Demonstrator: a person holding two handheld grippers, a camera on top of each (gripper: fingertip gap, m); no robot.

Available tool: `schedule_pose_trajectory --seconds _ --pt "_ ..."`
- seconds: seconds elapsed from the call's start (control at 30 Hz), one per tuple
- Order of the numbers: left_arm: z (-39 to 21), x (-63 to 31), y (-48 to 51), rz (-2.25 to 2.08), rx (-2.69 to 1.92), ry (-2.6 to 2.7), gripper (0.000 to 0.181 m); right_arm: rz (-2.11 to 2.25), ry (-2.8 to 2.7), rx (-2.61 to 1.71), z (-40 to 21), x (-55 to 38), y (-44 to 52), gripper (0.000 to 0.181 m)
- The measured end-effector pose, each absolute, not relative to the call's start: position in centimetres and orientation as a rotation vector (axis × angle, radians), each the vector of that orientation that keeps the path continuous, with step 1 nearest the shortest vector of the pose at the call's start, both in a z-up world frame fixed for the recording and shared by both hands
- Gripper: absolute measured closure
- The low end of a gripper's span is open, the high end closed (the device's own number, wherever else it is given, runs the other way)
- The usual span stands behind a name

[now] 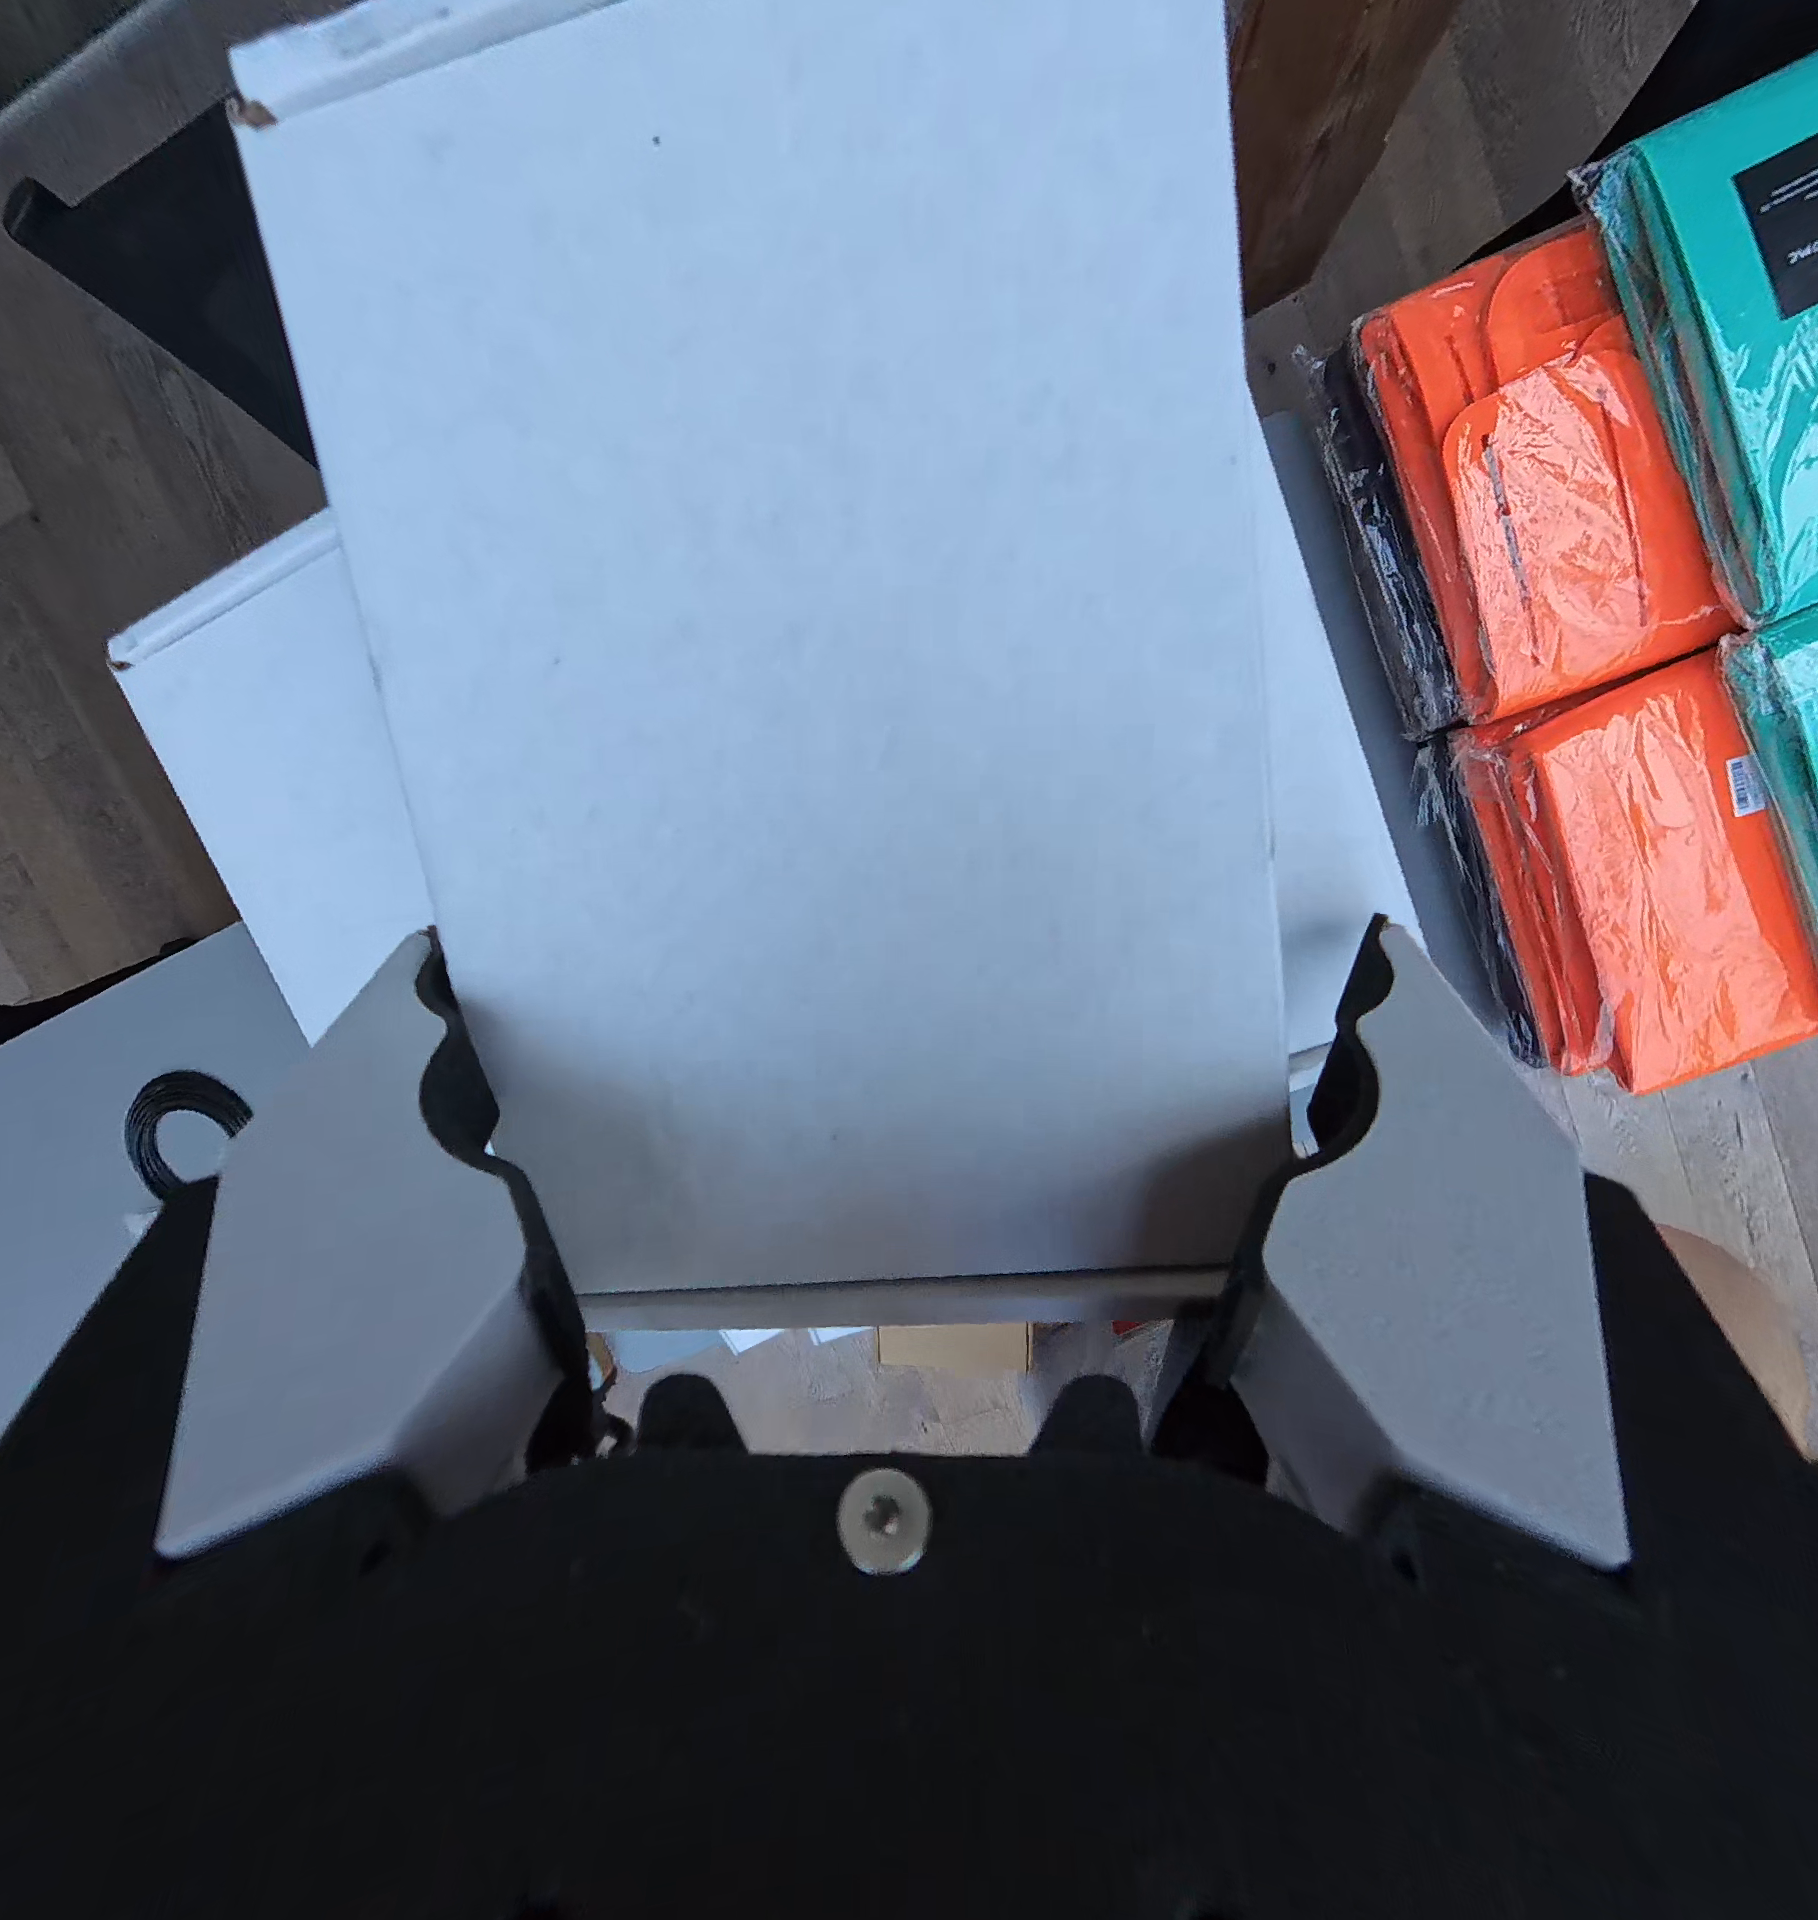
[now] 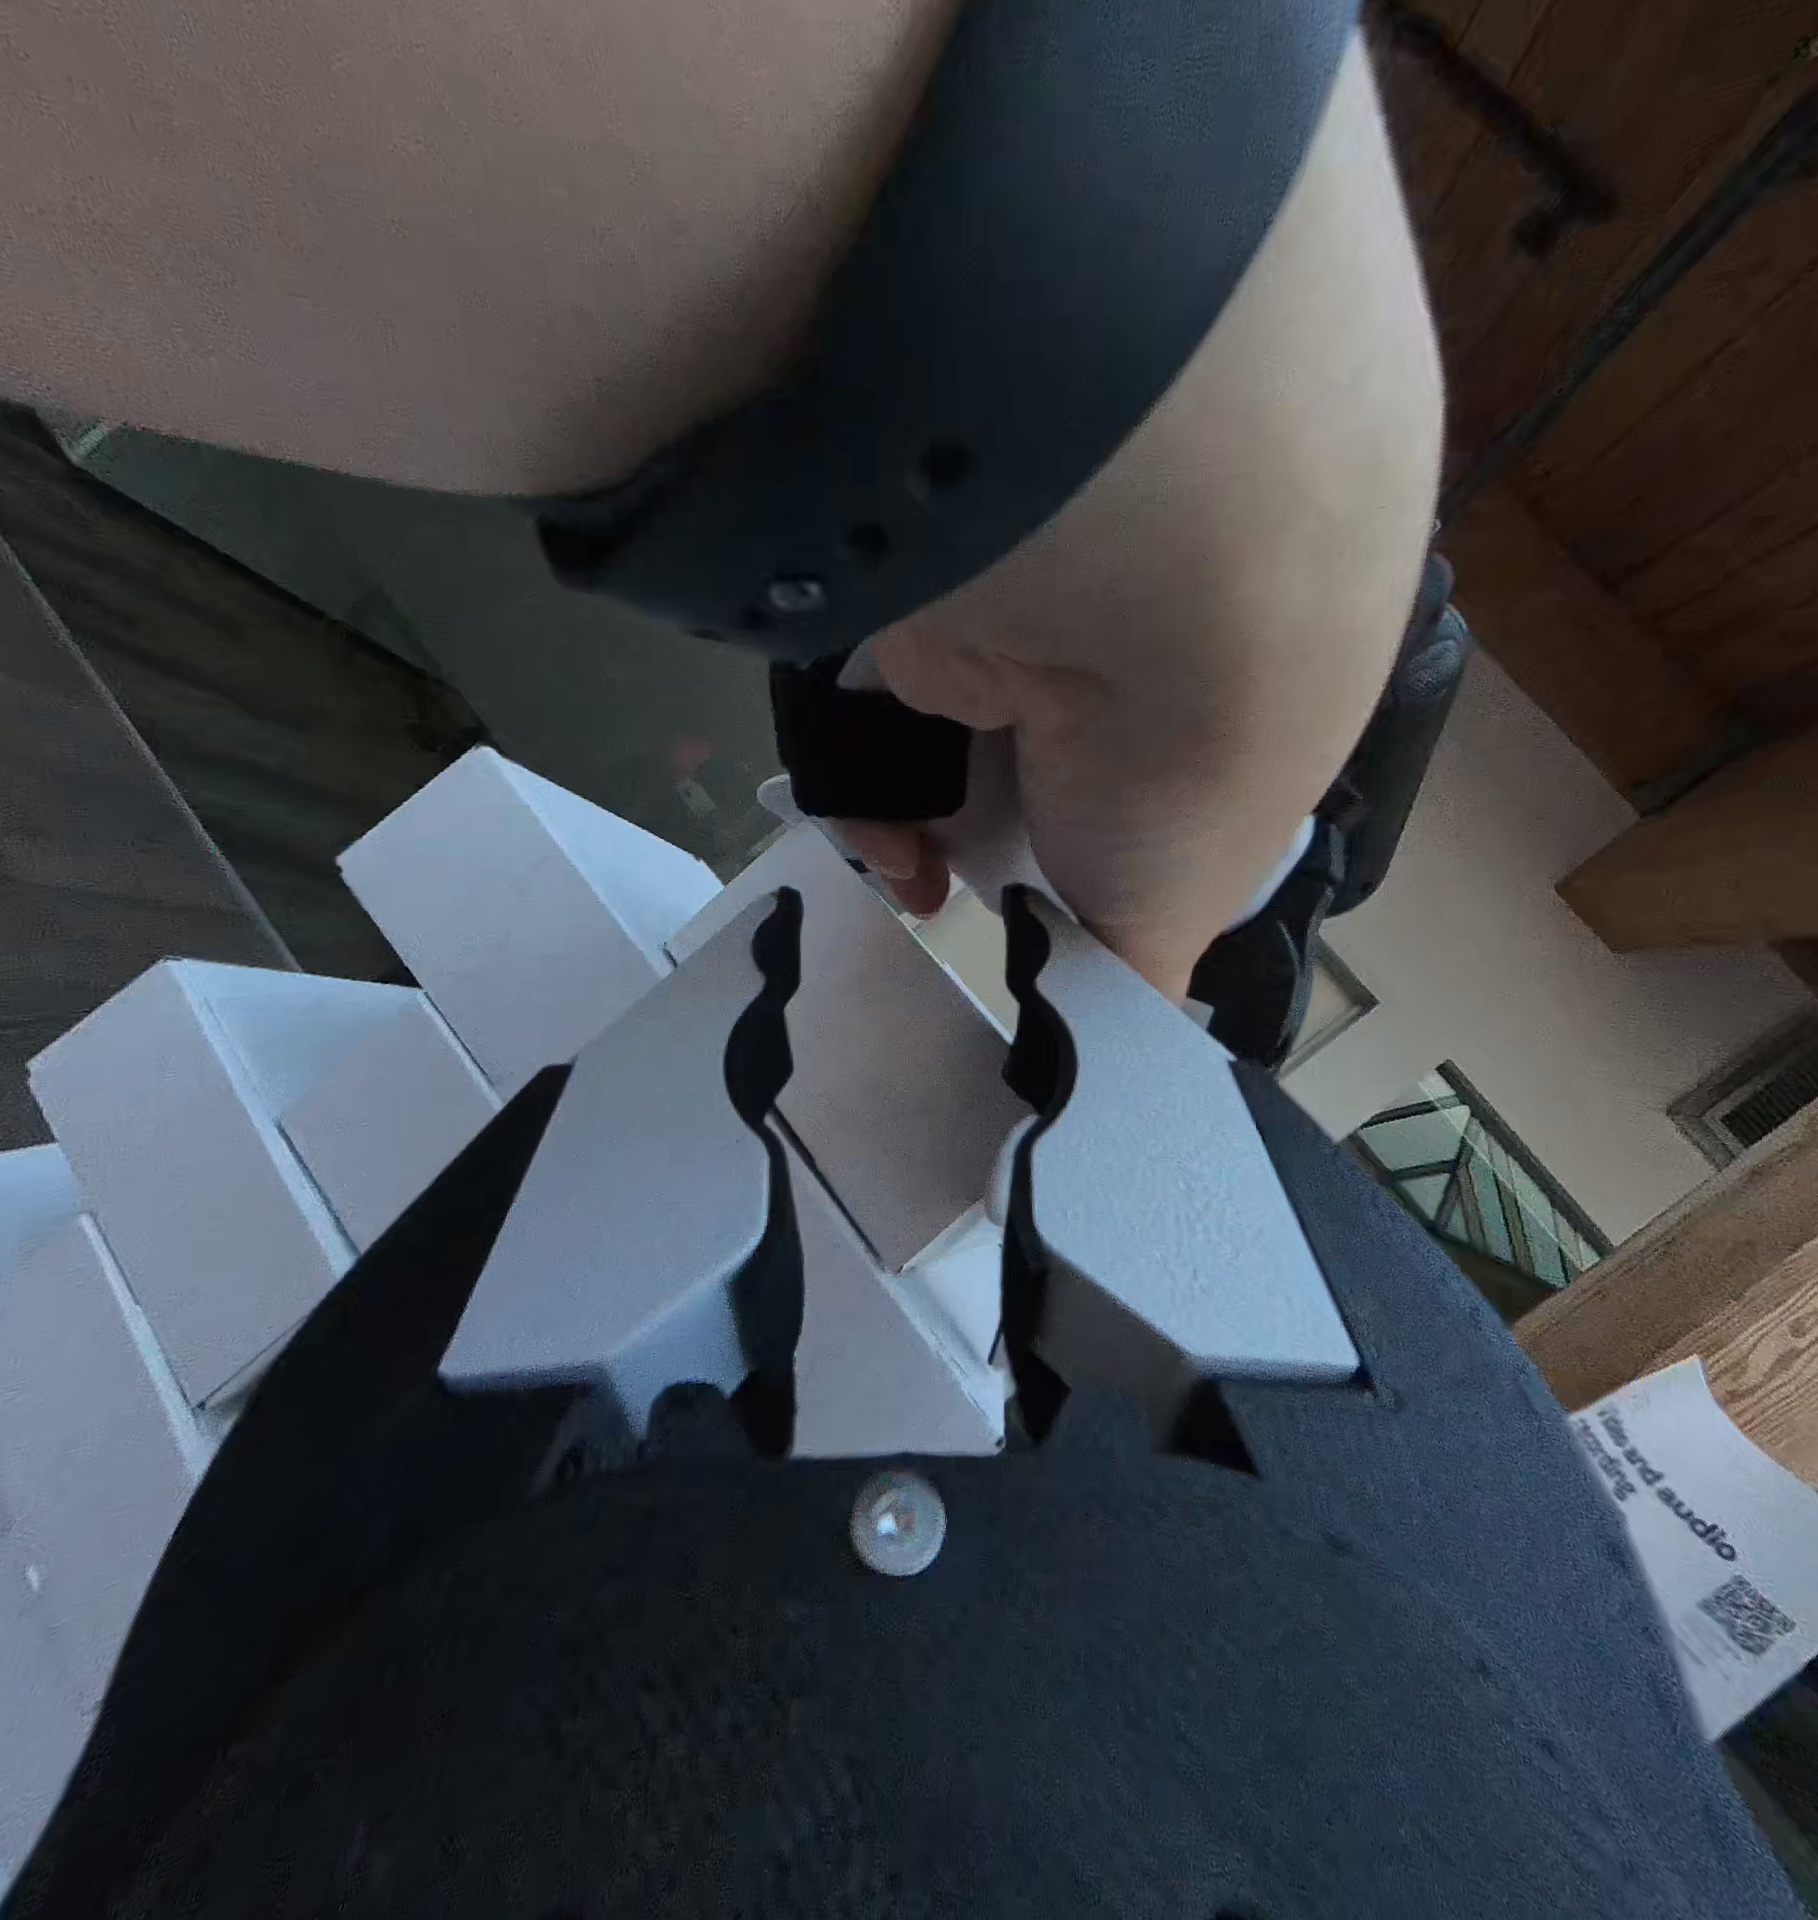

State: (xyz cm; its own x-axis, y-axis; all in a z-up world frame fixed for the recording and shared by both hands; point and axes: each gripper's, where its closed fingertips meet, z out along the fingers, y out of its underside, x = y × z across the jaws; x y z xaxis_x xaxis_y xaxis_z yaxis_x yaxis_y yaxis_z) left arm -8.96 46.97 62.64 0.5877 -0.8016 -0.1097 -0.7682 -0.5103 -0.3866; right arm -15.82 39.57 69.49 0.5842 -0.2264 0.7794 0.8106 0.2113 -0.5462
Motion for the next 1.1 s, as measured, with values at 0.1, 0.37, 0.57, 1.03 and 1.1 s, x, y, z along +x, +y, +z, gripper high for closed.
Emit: schedule_pose_trajectory --seconds 0.1,0.37,0.57,1.03,1.1 --pt "62.5 -9.3 46.9 -0.075 -2.452 1.289 0.023 -0.711 -0.562 -1.186 69.4 -15.6 40.1 0.146" --pt "62.4 -9.3 46.7 -0.053 -2.475 1.311 0.023 -0.813 -0.54 -1.214 68.2 -13.9 40.9 0.139" --pt "62.4 -8.9 46.7 -0.067 -2.465 1.303 0.023 -0.525 -0.341 -1.143 68.5 -12.5 38.2 0.155" --pt "62.7 -8.4 46.7 -0.123 -2.473 1.285 0.026 -0.213 -0.113 -1.338 65.5 -8.5 41.5 0.145" --pt "62.8 -8.3 46.7 -0.133 -2.473 1.281 0.026 -0.242 -0.106 -1.31 65.9 -8.6 41.5 0.146"
